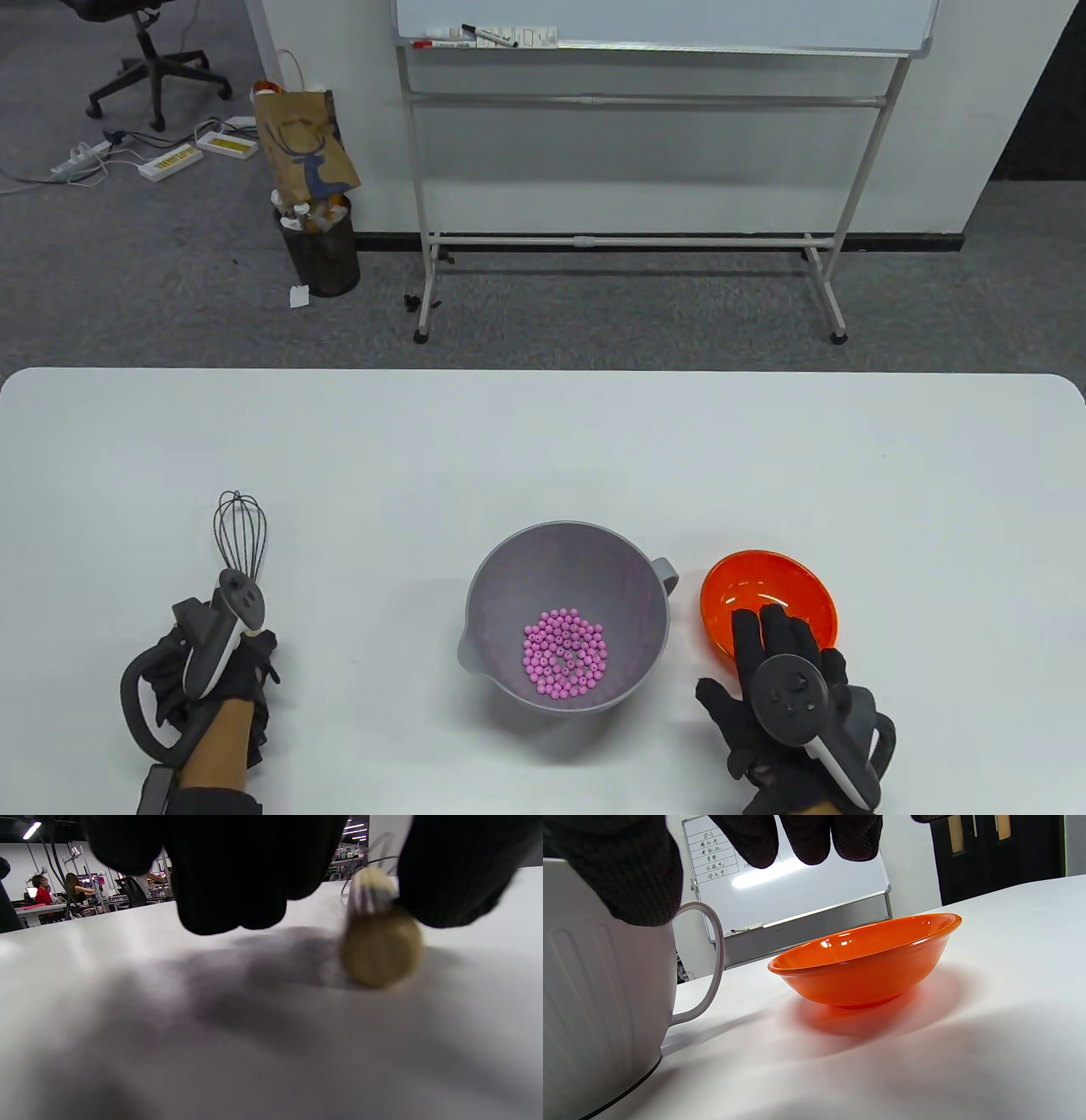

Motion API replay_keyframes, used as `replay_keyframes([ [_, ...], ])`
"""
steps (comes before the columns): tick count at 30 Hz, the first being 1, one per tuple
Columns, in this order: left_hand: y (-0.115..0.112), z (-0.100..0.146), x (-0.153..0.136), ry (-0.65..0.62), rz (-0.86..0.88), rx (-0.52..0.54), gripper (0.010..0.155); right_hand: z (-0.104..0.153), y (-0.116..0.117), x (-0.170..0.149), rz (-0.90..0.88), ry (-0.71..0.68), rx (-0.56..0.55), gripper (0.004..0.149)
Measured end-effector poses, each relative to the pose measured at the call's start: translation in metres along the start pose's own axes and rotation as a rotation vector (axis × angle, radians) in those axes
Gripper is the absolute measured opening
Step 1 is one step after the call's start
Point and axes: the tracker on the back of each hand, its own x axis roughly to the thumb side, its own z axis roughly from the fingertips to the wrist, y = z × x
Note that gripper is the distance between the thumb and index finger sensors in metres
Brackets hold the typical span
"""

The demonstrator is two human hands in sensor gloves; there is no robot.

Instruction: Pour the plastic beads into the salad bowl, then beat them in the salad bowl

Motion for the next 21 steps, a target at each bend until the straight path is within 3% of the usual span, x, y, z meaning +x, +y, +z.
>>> replay_keyframes([
  [2,-0.004,-0.001,0.002,-0.017,0.005,0.005,0.063,0.000,0.000,0.000,-0.004,0.001,-0.002,0.085],
  [5,-0.007,0.001,0.007,-0.027,-0.014,0.033,0.058,-0.001,0.000,0.000,-0.008,0.004,-0.003,0.085],
  [10,-0.006,0.006,0.003,-0.006,0.020,0.082,0.058,-0.001,-0.001,-0.006,-0.028,0.025,-0.008,0.084],
  [14,-0.001,0.012,-0.002,-0.080,0.140,0.126,0.057,-0.002,-0.003,-0.010,-0.063,0.035,-0.018,0.083],
  [17,0.012,0.019,-0.004,-0.139,0.239,0.189,0.056,-0.002,-0.003,-0.013,-0.099,0.048,-0.016,0.082],
  [21,0.046,0.036,-0.005,-0.288,0.397,0.327,0.053,-0.003,-0.003,-0.015,-0.184,0.050,-0.007,0.081],
])
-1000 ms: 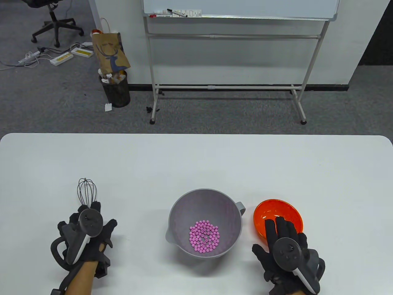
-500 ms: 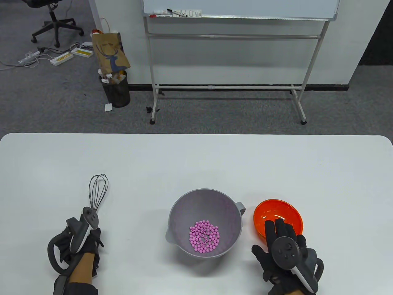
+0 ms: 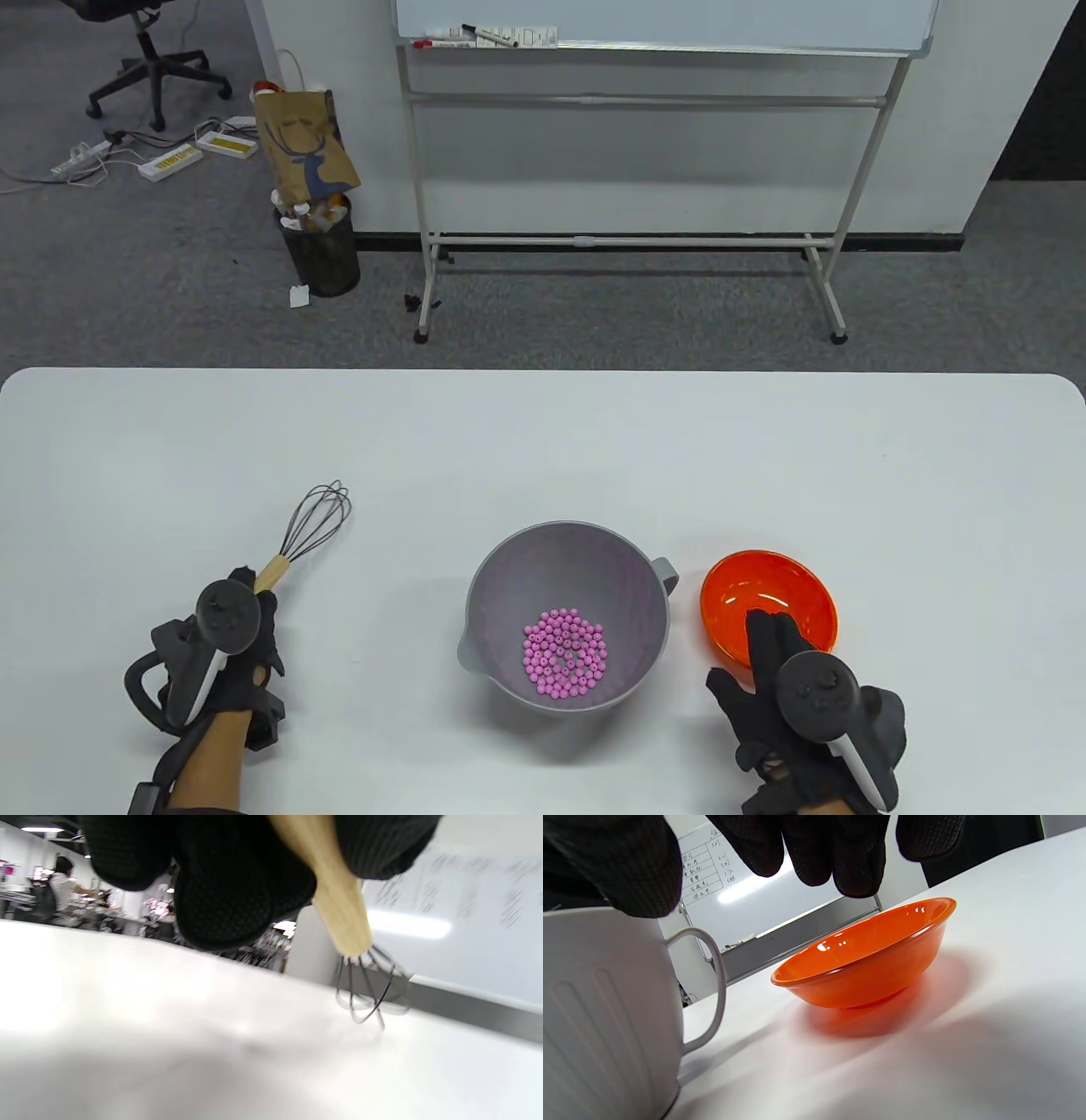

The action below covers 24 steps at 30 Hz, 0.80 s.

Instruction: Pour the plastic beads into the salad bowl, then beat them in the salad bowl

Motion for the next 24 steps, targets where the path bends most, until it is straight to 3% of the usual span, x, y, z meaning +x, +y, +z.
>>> replay_keyframes([
  [5,0.053,0.008,0.023,-0.251,0.252,0.053,0.051,0.000,-0.004,0.011,-0.139,0.005,-0.010,0.079],
  [8,0.094,0.022,0.049,-0.427,0.338,0.144,0.049,-0.009,-0.005,0.024,-0.228,0.045,0.059,0.081],
  [13,0.135,0.039,0.104,-0.714,0.351,0.136,0.048,-0.029,0.000,0.053,-0.174,0.109,0.210,0.088],
  [17,0.136,0.057,0.155,-0.803,0.203,0.178,0.047,-0.043,0.008,0.073,-0.061,0.187,0.244,0.087],
  [20,0.119,0.064,0.183,-0.831,0.149,0.140,0.047,-0.052,0.019,0.077,-0.065,0.239,0.238,0.078],
  [24,0.090,0.066,0.200,-0.843,0.028,0.048,0.044,-0.059,0.034,0.074,-0.088,0.273,0.282,0.061],
])
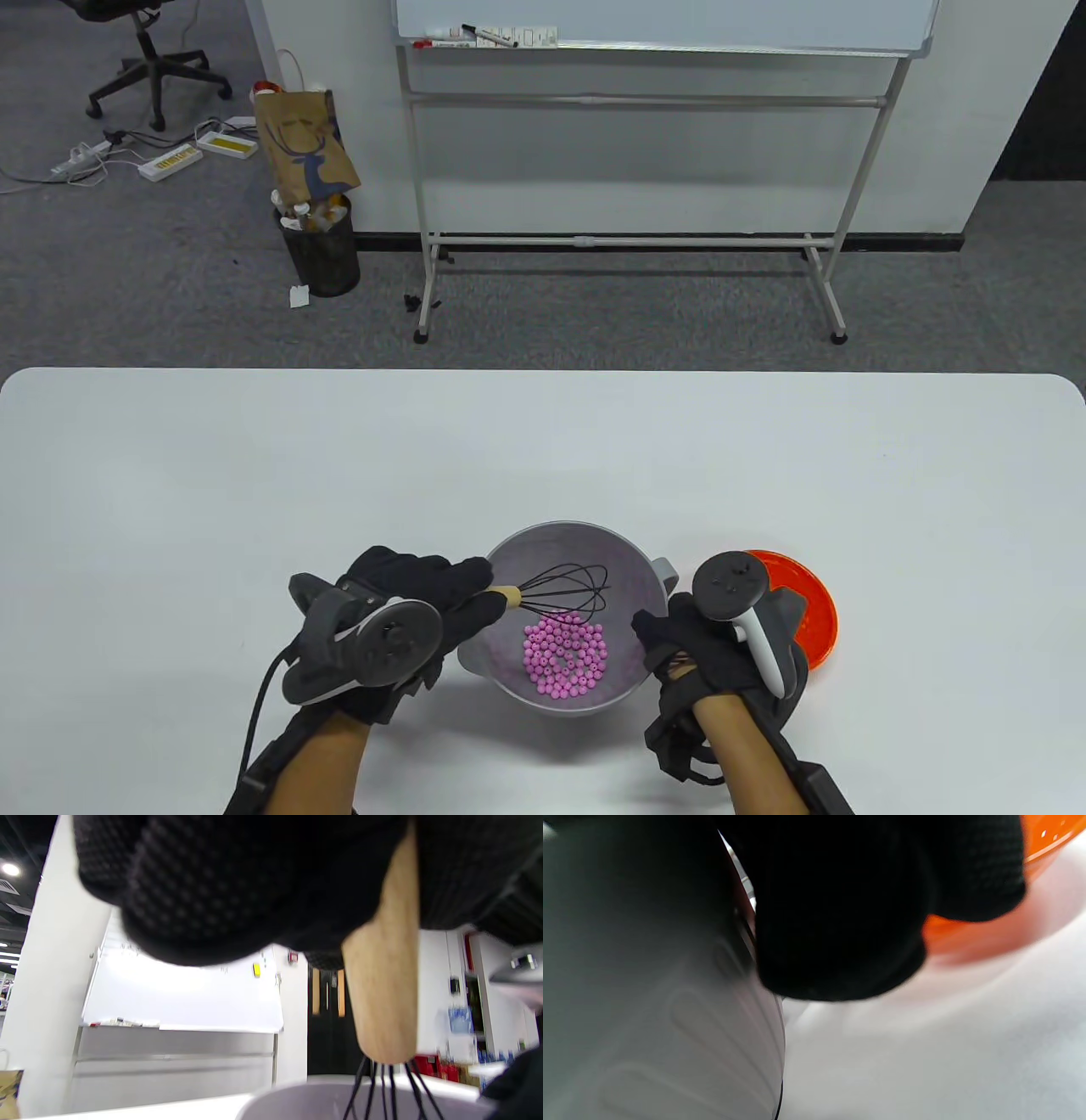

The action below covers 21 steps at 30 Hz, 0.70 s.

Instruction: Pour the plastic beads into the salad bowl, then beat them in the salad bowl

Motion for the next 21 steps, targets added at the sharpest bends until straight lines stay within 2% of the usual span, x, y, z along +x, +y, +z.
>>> replay_keyframes([
  [4,-0.015,0.002,0.007,-0.024,-0.110,-0.097,0.044,0.000,0.003,0.002,-0.003,-0.010,-0.079,0.053],
  [6,-0.015,0.004,0.011,-0.042,-0.120,-0.099,0.042,0.001,0.004,0.003,0.005,-0.010,-0.088,0.053],
  [11,-0.006,0.006,0.029,-0.085,-0.162,-0.220,0.042,0.002,0.005,0.003,0.009,-0.014,-0.112,0.052],
  [16,-0.007,0.005,0.028,-0.093,0.010,-0.270,0.042,0.003,0.005,0.003,0.010,-0.013,-0.123,0.052],
  [21,-0.028,0.003,0.020,-0.063,0.141,-0.251,0.044,0.004,0.006,0.003,0.021,-0.010,-0.140,0.052],
])
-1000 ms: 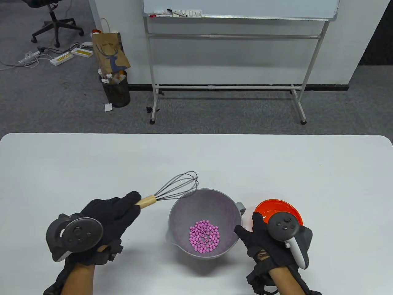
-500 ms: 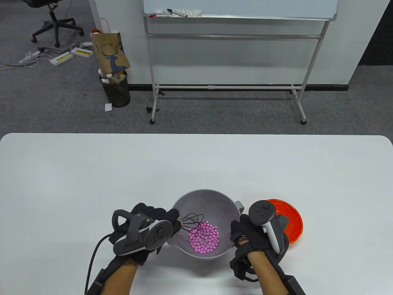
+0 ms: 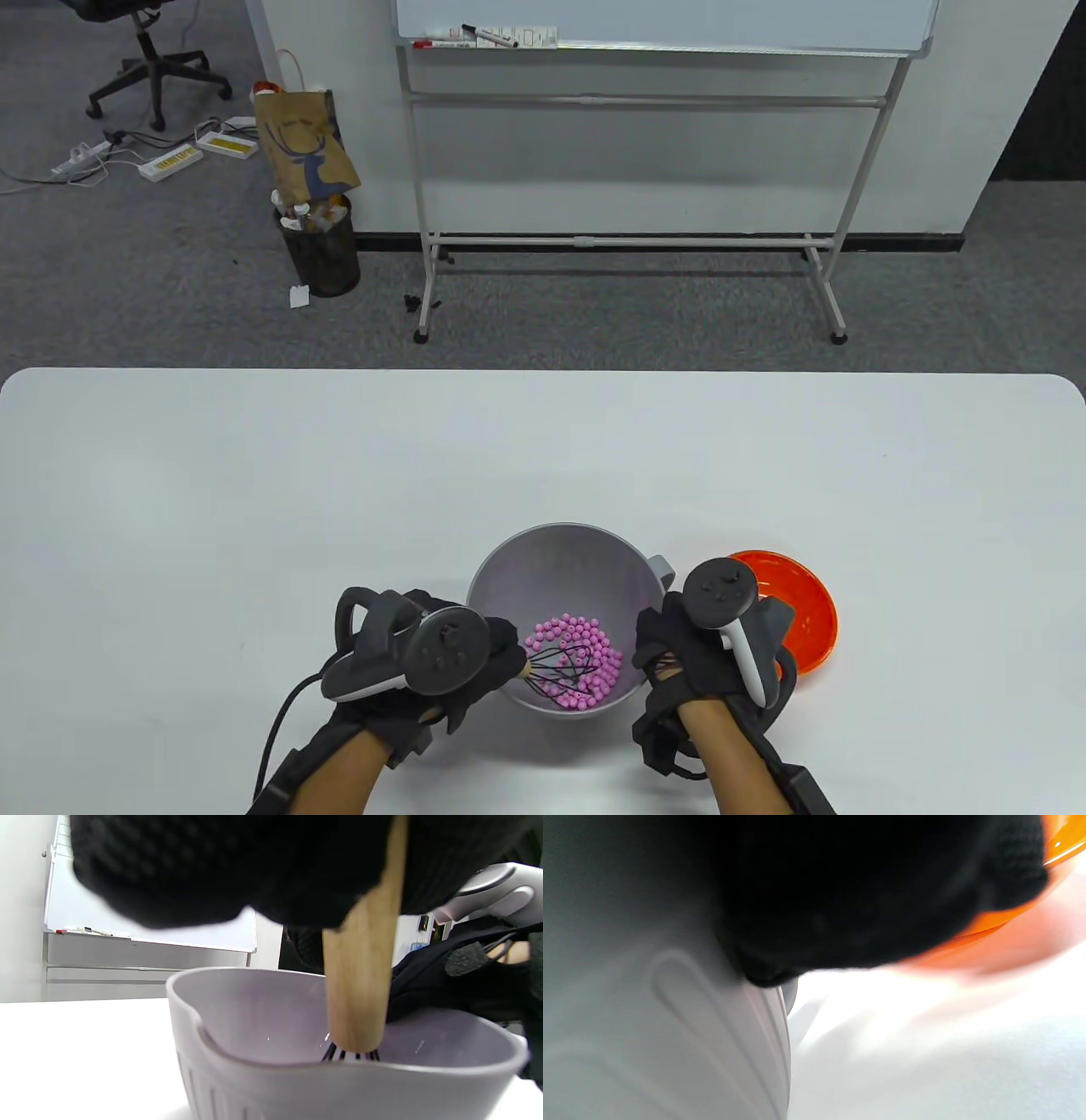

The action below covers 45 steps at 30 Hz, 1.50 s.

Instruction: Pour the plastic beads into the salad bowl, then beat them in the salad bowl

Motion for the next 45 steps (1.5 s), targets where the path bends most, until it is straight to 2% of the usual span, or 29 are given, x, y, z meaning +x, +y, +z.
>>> replay_keyframes([
  [5,-0.013,-0.003,-0.008,0.089,-0.054,0.118,0.043,0.001,0.000,0.002,0.017,-0.005,-0.017,0.052],
  [8,-0.014,-0.002,-0.008,0.126,-0.160,0.161,0.044,0.001,0.000,0.002,0.024,-0.005,-0.017,0.051],
  [10,-0.012,-0.001,-0.008,0.133,-0.163,0.183,0.045,0.001,0.000,0.002,0.023,-0.005,-0.015,0.052],
  [13,-0.004,0.001,-0.006,0.139,-0.224,0.173,0.044,0.001,0.000,0.002,0.022,-0.006,-0.015,0.052],
  [19,0.011,0.003,0.008,0.107,-0.286,0.045,0.041,0.001,0.000,0.002,0.018,-0.010,-0.020,0.051],
  [25,0.015,0.004,0.011,0.038,-0.092,-0.053,0.041,0.001,0.001,0.002,0.021,-0.009,-0.021,0.051],
  [30,-0.004,-0.001,0.007,0.043,-0.024,0.020,0.042,0.001,0.001,0.003,0.023,-0.008,-0.026,0.051],
  [34,-0.012,-0.003,0.006,0.097,-0.067,0.126,0.042,0.001,0.001,0.002,0.025,-0.008,-0.028,0.051],
  [37,-0.016,-0.002,0.003,0.132,-0.121,0.166,0.045,0.001,0.001,0.002,0.025,-0.008,-0.027,0.051],
  [40,-0.016,-0.003,-0.002,0.159,-0.148,0.173,0.045,0.001,0.001,0.002,0.025,-0.009,-0.027,0.051],
  [45,-0.004,0.000,-0.005,0.180,-0.226,0.160,0.042,0.001,0.001,0.002,0.025,-0.009,-0.027,0.051],
])
